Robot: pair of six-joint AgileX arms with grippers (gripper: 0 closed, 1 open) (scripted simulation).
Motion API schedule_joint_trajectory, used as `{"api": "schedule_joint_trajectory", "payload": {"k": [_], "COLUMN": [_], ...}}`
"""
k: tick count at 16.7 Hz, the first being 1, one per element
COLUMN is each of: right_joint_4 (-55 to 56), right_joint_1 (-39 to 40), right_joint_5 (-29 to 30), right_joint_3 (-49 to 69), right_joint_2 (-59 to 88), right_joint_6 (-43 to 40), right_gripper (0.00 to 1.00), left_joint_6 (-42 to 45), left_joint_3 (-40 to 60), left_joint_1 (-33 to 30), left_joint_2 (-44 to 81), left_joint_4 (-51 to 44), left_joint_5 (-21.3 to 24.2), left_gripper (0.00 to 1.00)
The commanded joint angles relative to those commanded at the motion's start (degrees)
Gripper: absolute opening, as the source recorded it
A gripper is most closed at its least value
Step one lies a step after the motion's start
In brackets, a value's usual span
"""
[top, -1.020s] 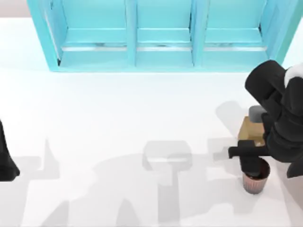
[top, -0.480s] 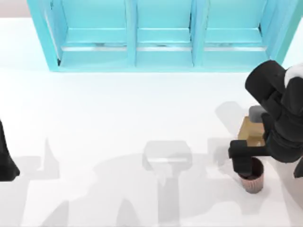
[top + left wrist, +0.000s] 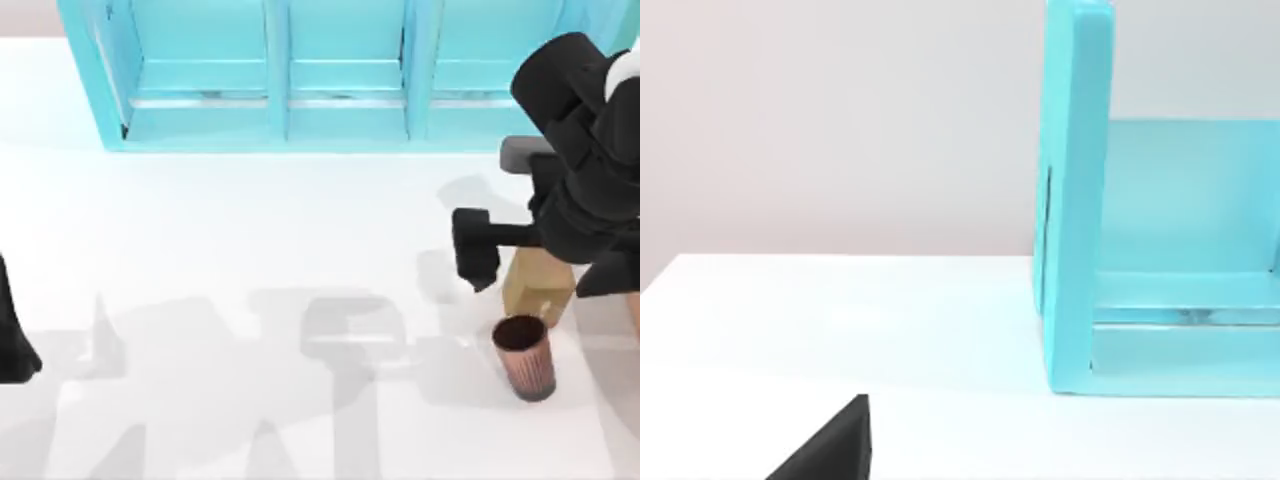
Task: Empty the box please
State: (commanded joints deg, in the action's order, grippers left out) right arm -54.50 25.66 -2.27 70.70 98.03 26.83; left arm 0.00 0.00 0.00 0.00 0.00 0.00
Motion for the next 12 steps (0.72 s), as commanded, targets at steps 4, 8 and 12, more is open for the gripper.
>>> {"api": "schedule_joint_trajectory", "payload": {"k": [4, 8, 12], "right_joint_4": [-7.09, -18.39, -21.93], "right_joint_1": [0.23, 0.35, 0.42], "right_joint_5": [0.24, 3.86, 4.62], "right_joint_3": [5.51, 5.60, 5.60], "right_joint_2": [-2.04, -5.08, -6.09], "right_joint_6": [-0.38, 0.50, 0.87], "right_gripper": [1.00, 1.00, 1.00], "left_joint_6": [0.00, 0.00, 0.00], "left_joint_3": [0.00, 0.00, 0.00], "left_joint_1": [0.00, 0.00, 0.00], "left_joint_2": [0.00, 0.00, 0.00], "left_joint_4": [0.00, 0.00, 0.00], "left_joint_5": [0.00, 0.00, 0.00], "left_gripper": [1.00, 1.00, 1.00]}}
